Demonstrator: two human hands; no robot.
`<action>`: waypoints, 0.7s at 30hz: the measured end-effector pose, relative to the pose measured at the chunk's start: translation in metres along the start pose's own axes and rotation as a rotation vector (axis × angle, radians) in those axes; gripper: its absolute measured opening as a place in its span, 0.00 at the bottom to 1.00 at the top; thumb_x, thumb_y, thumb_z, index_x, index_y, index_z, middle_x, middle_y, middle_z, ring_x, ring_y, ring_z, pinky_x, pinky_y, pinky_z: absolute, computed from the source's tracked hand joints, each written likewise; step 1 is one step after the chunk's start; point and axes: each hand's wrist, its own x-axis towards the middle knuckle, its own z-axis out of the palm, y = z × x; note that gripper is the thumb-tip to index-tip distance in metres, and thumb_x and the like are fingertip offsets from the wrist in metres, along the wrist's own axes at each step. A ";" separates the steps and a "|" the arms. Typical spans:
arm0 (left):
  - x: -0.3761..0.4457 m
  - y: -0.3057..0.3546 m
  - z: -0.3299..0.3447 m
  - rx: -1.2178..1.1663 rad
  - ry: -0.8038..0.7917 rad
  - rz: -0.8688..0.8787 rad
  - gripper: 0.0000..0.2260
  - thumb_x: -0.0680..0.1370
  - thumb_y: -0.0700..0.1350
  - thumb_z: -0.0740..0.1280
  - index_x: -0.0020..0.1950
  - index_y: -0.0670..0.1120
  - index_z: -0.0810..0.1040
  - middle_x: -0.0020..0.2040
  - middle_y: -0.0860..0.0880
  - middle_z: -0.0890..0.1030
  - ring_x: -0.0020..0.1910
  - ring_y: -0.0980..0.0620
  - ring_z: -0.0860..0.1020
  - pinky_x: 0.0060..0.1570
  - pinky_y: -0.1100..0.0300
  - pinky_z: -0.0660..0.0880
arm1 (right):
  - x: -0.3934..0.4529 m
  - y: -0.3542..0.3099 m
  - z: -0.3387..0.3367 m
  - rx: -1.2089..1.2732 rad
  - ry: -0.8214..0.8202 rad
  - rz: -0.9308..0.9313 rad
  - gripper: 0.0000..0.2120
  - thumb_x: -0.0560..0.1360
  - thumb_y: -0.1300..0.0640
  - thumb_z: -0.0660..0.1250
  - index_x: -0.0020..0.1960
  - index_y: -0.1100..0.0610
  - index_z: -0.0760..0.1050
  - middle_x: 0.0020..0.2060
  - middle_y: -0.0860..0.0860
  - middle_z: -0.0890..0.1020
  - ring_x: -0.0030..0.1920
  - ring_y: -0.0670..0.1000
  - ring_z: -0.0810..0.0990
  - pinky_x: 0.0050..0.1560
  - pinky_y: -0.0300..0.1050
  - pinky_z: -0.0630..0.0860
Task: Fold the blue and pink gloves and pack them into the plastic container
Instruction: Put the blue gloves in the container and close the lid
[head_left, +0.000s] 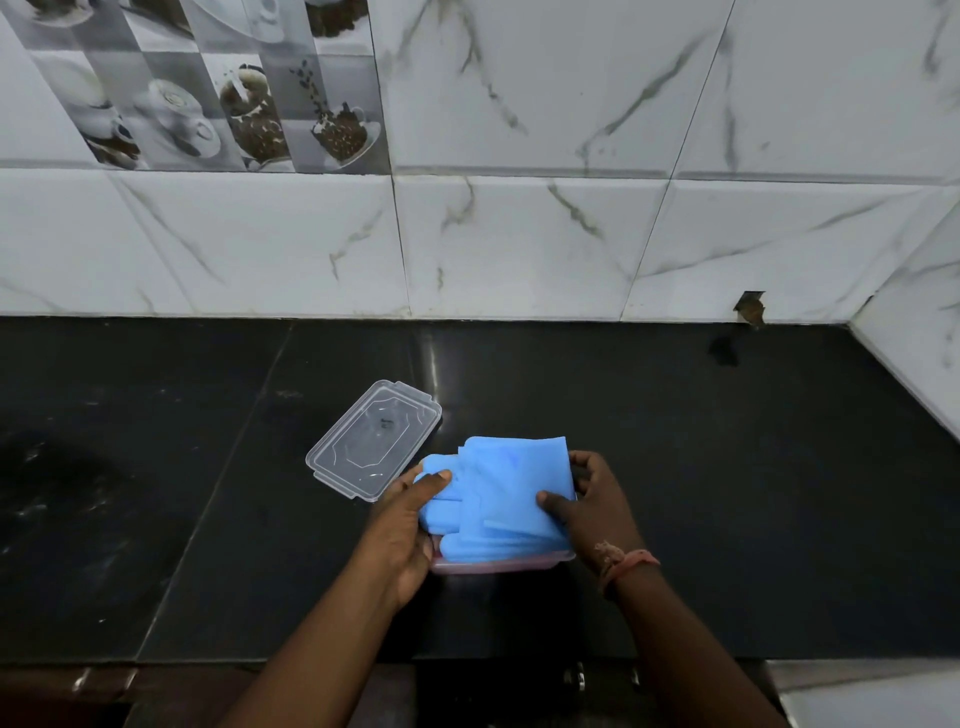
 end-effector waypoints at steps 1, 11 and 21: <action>0.003 0.002 0.000 0.069 0.040 0.022 0.17 0.78 0.39 0.71 0.67 0.39 0.78 0.62 0.35 0.84 0.54 0.39 0.83 0.50 0.47 0.81 | 0.000 0.000 0.000 -0.045 0.006 -0.011 0.23 0.69 0.65 0.75 0.59 0.53 0.71 0.54 0.50 0.80 0.53 0.50 0.80 0.52 0.47 0.79; 0.003 0.014 0.011 1.605 0.408 0.460 0.15 0.76 0.52 0.70 0.61 0.49 0.80 0.56 0.47 0.85 0.58 0.41 0.81 0.56 0.51 0.76 | -0.003 -0.004 0.028 -0.454 0.105 -0.058 0.23 0.71 0.60 0.67 0.64 0.53 0.66 0.55 0.53 0.80 0.53 0.57 0.80 0.49 0.44 0.71; 0.002 0.002 0.022 1.817 0.173 0.768 0.30 0.74 0.40 0.63 0.78 0.51 0.70 0.75 0.49 0.74 0.72 0.45 0.72 0.72 0.52 0.68 | -0.002 0.009 0.037 -0.955 0.116 -0.132 0.31 0.74 0.51 0.63 0.74 0.51 0.57 0.63 0.49 0.76 0.58 0.55 0.68 0.57 0.55 0.62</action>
